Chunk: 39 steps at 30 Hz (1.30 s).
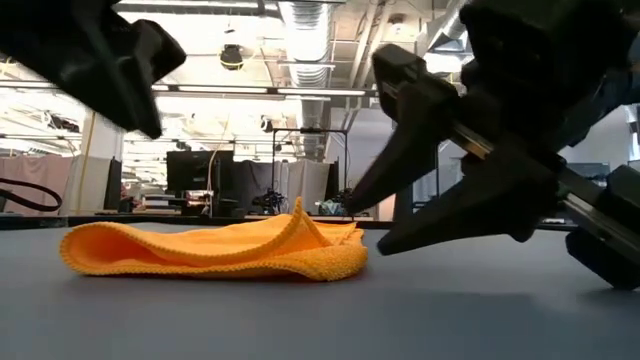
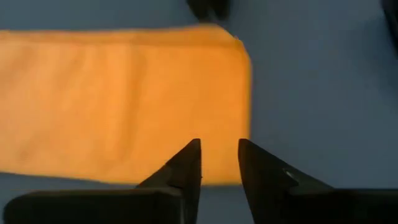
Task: Roll towel
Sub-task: Roll the orange microfiber cloth
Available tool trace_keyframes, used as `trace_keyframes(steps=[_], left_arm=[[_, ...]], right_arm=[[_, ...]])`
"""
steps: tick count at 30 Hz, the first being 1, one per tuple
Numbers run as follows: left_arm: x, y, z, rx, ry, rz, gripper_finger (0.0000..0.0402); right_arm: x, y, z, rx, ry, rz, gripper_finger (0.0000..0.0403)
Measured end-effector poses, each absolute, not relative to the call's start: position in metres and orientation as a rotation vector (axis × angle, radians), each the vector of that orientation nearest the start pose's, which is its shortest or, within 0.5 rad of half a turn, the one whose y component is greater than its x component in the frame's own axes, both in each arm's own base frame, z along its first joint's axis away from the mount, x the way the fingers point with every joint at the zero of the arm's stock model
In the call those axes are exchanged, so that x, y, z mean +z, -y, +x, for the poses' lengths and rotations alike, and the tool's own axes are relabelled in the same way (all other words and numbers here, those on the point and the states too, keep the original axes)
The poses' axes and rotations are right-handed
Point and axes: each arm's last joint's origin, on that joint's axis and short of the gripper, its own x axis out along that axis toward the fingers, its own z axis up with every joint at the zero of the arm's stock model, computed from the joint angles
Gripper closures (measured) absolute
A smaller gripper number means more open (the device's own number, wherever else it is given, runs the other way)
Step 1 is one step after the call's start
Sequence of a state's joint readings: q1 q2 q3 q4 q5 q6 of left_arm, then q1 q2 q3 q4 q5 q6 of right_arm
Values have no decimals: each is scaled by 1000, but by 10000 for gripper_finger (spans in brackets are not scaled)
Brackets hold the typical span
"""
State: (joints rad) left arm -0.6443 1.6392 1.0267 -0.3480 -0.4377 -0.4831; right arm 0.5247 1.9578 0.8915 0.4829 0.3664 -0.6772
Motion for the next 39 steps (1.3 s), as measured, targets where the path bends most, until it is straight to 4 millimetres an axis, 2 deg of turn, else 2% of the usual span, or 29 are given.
trace_keyframes(steps=[6, 11, 14, 22, 30, 39], left_arm=[[200, 187, 269, 56, -797, 60, 267], [200, 188, 269, 56, -796, 56, 262], [199, 187, 268, 61, -803, 59, 262], [199, 187, 268, 65, -803, 69, 262], [199, 186, 268, 76, -795, 76, 262], [198, 187, 266, 74, -814, 79, 262]], right_arm=[[117, -180, 336, 317, -532, -981, 239], [118, -180, 333, 223, -654, -1082, 239], [117, -179, 332, 228, -671, -1099, 239], [120, -184, 335, 340, -586, -1001, 239], [116, -180, 345, 344, -540, -879, 239], [113, -184, 356, 335, -518, -843, 239]])
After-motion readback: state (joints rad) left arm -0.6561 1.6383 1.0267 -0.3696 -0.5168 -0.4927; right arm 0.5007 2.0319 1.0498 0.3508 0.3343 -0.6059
